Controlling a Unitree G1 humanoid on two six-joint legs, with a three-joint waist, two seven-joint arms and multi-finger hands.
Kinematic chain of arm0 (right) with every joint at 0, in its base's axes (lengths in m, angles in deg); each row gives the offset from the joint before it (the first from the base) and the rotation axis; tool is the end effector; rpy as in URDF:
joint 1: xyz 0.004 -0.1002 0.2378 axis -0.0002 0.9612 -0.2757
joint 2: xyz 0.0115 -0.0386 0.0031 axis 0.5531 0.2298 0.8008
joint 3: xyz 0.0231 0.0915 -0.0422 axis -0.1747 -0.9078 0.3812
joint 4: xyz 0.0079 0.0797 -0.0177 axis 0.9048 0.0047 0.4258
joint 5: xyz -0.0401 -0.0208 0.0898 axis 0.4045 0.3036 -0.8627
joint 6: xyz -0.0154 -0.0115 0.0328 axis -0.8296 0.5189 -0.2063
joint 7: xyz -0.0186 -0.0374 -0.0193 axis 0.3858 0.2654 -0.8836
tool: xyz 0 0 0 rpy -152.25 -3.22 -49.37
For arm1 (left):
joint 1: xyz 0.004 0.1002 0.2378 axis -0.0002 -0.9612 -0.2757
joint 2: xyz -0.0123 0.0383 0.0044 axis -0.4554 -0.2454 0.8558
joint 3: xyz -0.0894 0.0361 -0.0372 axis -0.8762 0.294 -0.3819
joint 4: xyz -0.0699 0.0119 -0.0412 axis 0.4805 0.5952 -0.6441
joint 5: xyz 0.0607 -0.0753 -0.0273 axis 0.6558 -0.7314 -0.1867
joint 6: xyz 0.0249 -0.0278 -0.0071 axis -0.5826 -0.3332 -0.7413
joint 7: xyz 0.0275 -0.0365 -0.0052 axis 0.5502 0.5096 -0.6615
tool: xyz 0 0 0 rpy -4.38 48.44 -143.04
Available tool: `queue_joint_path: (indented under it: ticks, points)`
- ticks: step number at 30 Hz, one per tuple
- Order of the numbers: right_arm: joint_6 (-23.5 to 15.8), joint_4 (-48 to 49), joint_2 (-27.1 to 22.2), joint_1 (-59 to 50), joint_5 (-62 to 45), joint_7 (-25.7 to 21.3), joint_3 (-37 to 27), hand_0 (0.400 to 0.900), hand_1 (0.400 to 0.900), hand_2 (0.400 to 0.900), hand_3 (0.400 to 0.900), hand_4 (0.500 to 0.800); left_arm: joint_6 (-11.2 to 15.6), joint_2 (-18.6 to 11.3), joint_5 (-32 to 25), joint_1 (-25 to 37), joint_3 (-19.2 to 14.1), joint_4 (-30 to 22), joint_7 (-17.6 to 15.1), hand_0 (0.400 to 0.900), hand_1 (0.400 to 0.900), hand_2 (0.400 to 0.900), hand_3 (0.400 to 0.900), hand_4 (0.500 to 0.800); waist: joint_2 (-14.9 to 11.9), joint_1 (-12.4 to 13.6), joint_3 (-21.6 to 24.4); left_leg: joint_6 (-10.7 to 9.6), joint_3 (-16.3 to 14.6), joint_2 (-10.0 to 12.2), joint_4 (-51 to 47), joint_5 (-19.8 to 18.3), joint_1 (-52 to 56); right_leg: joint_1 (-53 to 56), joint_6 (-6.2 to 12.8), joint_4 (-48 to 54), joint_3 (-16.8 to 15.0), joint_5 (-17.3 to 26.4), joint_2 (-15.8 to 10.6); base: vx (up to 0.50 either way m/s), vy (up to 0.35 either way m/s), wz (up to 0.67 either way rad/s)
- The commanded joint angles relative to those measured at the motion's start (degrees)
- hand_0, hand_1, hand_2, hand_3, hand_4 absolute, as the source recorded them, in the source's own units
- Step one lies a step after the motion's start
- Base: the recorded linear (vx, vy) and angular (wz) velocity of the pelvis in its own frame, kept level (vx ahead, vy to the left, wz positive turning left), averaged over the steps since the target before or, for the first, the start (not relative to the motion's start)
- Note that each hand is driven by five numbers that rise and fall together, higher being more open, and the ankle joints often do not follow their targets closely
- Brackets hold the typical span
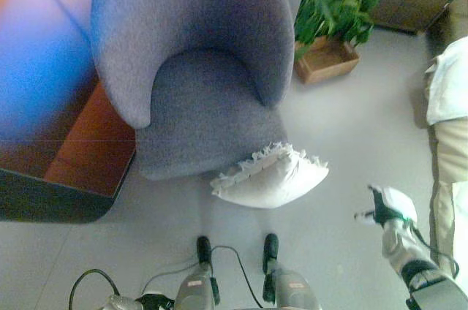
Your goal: Pick up the pillow and put it on the sofa.
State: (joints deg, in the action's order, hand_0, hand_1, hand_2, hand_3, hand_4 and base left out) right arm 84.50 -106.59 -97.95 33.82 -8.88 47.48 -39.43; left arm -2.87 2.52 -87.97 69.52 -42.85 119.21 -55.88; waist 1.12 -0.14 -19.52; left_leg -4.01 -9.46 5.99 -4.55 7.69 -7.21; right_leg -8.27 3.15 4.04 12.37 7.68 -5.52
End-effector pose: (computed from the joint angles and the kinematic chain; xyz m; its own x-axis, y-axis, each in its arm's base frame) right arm 0.2176 -0.3153 -0.0048 0.8569 -0.4667 -0.2188 -0.0906 0.2816 -0.9553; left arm 0.1042 0.2681 -0.0943 0.1682 -0.1893 -0.9674 0.5660 0.8221 -0.0625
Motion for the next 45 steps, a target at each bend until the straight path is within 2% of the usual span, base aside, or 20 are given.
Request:
queue_joint_path:
  ticks: [1,7,12,20,23,36,45]
  points:
    - [0.97,2.4,-7.27,-5.68,-3.04,-1.7,2.87,0.9,0.9,0.9,0.9,0.8,0.98,1.74,-4.21,4.86,-1.07,-0.84,0.54,0.9,0.9,0.9,0.9,0.8,-0.33,0.99,-1.29,0.06,1.93,-0.04,-0.16,-2.39,-1.53,-2.23,0.87,-8.41,1.5,-6.68,0.89,-0.08,0.024,-0.01]
    - [0.73,3.31,-10.89,-12.06,-5.27,1.93,4.48,0.9,0.9,0.9,0.9,0.8,1.45,2.75,-5.93,5.51,-0.02,-1.24,-1.05,0.9,0.9,0.9,0.9,0.8,0.85,1.15,-4.08,-0.28,2.21,-0.73,-0.44,-1.71,-5.64,-6.1,1.02,-8.04,0.92,-6.15,0.62,-0.09,0.051,-0.05]
    - [1.16,5.0,-12.55,-16.36,-5.47,4.66,5.88,0.9,0.9,0.9,0.9,0.8,1.89,3.08,-6.97,5.87,0.49,-1.91,-1.08,0.9,0.9,0.9,0.9,0.8,1.48,1.5,-5.29,-0.42,2.03,-1.16,-0.19,-1.57,-7.72,-8.37,0.95,-8.86,0.78,-6.5,0.19,-0.04,0.058,-0.04]
    - [-0.38,6.65,-14.34,-20.28,-3.29,7.2,7.32,0.9,0.9,0.9,0.9,0.8,0.56,3.58,-9.53,7.1,1.78,-3.2,-1.64,0.9,0.9,0.9,0.9,0.8,2.58,1.62,-6.67,-0.47,2.31,-1.85,0.38,-1.14,-9.88,-11.45,1.06,-10.39,0.74,-6.67,-0.76,0.01,0.061,-0.01]
    - [0.49,8.05,-15.2,-22.3,-3.57,8.55,8.17,0.9,0.9,0.9,0.9,0.8,-0.25,3.51,-9.91,7.68,2.02,-3.55,-1.81,0.9,0.9,0.9,0.9,0.8,2.91,1.66,-7.33,-0.37,2.57,-2.24,0.5,-0.93,-10.87,-12.79,1.22,-10.66,0.53,-6.47,-0.97,0.01,0.051,0.0]
    - [1.16,9.88,-16.06,-30.45,-4.01,11.74,11.92,0.9,0.9,0.9,0.9,0.8,-1.69,3.49,-13.11,9.93,3.12,-4.41,-1.71,0.9,0.9,0.9,0.9,0.8,4.8,2.34,-10.2,-0.18,2.78,-3.12,1.1,0.17,-15.43,-18.36,1.94,-12.87,0.26,-6.09,-2.32,-0.01,0.059,0.01]
    - [1.16,11.53,-15.69,-36.65,-3.1,12.43,15.43,0.9,0.9,0.9,0.9,0.8,-2.81,4.03,-15.01,11.16,4.41,-5.15,-1.5,0.9,0.9,0.9,0.9,0.8,6.42,3.01,-10.27,-0.4,3.14,-3.25,1.96,0.96,-19.95,-22.86,1.95,-15.2,0.28,-6.91,-2.72,-0.01,0.053,0.05]
